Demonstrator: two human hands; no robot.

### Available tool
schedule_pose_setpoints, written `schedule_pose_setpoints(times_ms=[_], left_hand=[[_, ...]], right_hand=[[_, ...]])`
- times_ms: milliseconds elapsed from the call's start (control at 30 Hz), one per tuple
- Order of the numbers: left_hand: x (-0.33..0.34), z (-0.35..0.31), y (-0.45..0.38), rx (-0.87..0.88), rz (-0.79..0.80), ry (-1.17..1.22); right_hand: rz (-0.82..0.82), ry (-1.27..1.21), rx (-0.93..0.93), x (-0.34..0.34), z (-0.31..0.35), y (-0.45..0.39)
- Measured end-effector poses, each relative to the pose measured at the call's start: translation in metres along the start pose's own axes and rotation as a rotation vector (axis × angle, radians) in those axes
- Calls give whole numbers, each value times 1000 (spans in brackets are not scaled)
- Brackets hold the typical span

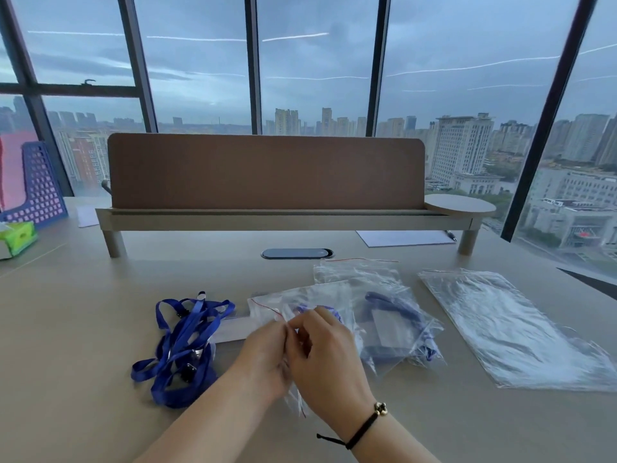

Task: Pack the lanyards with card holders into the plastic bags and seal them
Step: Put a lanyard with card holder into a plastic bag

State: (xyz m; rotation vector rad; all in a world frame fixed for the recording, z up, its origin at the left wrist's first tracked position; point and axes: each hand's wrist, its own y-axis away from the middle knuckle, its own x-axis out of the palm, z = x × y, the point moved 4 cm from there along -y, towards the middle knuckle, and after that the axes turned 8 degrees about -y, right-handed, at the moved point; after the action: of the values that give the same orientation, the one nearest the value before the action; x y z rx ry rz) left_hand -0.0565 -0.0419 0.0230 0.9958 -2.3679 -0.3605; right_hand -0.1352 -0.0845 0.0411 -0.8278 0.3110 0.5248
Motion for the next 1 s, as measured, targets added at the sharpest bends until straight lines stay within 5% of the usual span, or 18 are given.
schedule_pose_setpoints(times_ms=[367, 467, 600, 700, 867, 1000], left_hand=[[13, -6, 4, -107, 228, -148], [-15, -15, -4, -73, 189, -240], [-48, -25, 7, 118, 164, -565], [-64, -31, 20, 334, -28, -928], [-68, -24, 41, 557, -213, -1116], [-57, -9, 64, 572, -176, -1144]], right_hand=[[-20, -42, 126, -13, -11, -5], [-65, -116, 189, -16, -14, -6], [-38, -128, 193, -18, -11, -6], [19, -159, 215, -14, -9, -4], [28, -397, 402, -11, -5, -2], [42, -558, 505, -5, 4, -5]])
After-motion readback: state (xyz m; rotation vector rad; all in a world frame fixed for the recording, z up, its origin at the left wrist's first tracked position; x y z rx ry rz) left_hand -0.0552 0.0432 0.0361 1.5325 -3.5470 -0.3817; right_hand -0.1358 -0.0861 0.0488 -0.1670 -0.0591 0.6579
